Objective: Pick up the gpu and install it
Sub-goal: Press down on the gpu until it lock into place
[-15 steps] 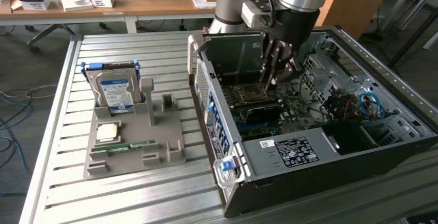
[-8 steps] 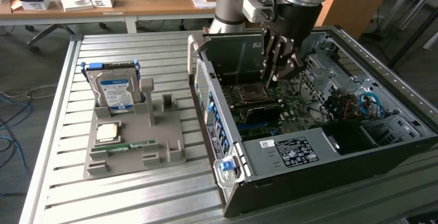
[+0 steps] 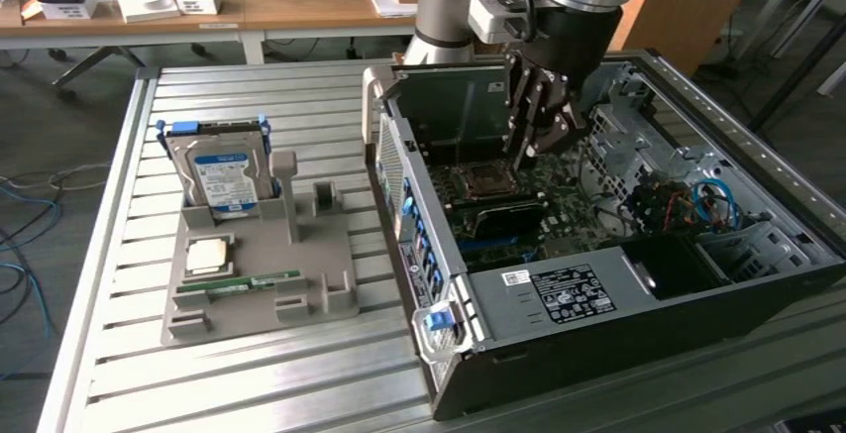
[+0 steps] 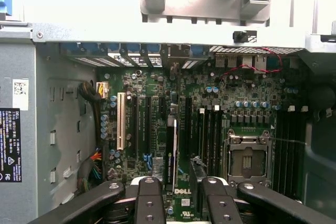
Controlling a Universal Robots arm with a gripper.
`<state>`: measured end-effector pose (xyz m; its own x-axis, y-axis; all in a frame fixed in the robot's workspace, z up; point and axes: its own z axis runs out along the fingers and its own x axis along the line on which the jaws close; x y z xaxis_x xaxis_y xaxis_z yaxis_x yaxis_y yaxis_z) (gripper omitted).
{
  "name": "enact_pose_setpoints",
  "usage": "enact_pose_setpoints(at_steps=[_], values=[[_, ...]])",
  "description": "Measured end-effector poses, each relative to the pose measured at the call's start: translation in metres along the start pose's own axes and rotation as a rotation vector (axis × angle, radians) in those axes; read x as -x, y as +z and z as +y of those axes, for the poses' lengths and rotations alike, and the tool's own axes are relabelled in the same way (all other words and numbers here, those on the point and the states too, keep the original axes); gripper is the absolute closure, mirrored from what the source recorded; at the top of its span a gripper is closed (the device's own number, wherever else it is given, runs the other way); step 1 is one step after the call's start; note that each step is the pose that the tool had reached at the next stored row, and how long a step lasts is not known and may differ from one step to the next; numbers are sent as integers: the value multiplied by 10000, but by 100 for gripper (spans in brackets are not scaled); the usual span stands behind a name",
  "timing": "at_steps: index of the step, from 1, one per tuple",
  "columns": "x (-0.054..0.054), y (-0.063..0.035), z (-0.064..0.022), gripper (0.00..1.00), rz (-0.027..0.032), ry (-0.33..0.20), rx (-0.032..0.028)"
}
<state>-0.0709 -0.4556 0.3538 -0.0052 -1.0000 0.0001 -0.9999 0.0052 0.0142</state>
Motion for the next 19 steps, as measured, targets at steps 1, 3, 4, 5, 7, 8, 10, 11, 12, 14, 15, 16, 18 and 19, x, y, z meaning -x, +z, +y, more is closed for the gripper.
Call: enact_pose_setpoints(at_steps=[1, 3, 4, 5, 7, 8, 10, 11, 12, 14, 15, 16, 18, 19], values=[[0, 0, 0, 66, 0, 0, 0], [0, 0, 0, 66, 0, 0, 0], [0, 0, 0, 65, 0, 0, 0], [0, 0, 0, 59, 0, 0, 0], [0, 0, 0, 53, 0, 0, 0], [0, 0, 0, 53, 0, 0, 0], [0, 0, 0, 47, 0, 0, 0], [0, 0, 0, 41, 0, 0, 0], [0, 0, 0, 41, 0, 0, 0], [0, 0, 0, 41, 0, 0, 0], [0, 0, 0, 42, 0, 0, 0], [0, 0, 0, 49, 0, 0, 0], [0, 0, 0, 55, 0, 0, 0], [0, 0, 0, 61, 0, 0, 0]])
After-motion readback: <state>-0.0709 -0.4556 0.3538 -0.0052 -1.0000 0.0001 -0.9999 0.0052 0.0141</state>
